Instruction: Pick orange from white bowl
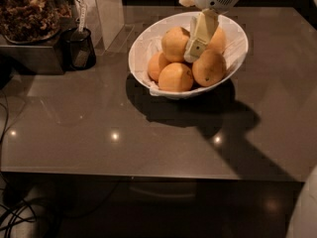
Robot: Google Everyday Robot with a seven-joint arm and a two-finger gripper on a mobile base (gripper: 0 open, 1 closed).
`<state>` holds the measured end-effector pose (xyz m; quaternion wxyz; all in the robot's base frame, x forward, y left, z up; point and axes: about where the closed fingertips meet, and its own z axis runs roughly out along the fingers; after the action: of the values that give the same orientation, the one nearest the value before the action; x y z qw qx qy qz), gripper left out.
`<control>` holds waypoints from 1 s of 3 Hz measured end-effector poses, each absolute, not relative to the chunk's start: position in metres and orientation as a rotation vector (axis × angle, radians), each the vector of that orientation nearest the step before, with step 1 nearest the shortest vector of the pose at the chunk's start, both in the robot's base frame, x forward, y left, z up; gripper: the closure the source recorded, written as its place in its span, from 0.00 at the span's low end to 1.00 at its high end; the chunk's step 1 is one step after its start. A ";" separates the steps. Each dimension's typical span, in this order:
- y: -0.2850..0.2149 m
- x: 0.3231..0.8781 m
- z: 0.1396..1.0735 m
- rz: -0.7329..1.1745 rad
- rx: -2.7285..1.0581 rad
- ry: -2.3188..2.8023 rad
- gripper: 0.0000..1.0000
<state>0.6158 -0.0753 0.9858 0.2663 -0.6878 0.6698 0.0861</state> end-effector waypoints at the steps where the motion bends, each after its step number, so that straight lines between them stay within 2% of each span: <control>1: -0.050 0.630 0.969 0.321 -1.905 1.772 0.00; 2: -0.033 0.636 0.947 0.386 -1.955 1.767 0.00; 3: -0.043 0.634 0.921 0.403 -2.001 1.837 0.00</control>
Offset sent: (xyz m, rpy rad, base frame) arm 0.0204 0.0537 -0.0609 0.0031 0.1842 0.1646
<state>0.6343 -0.0434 0.9214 0.1965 -0.7145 0.6559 0.1439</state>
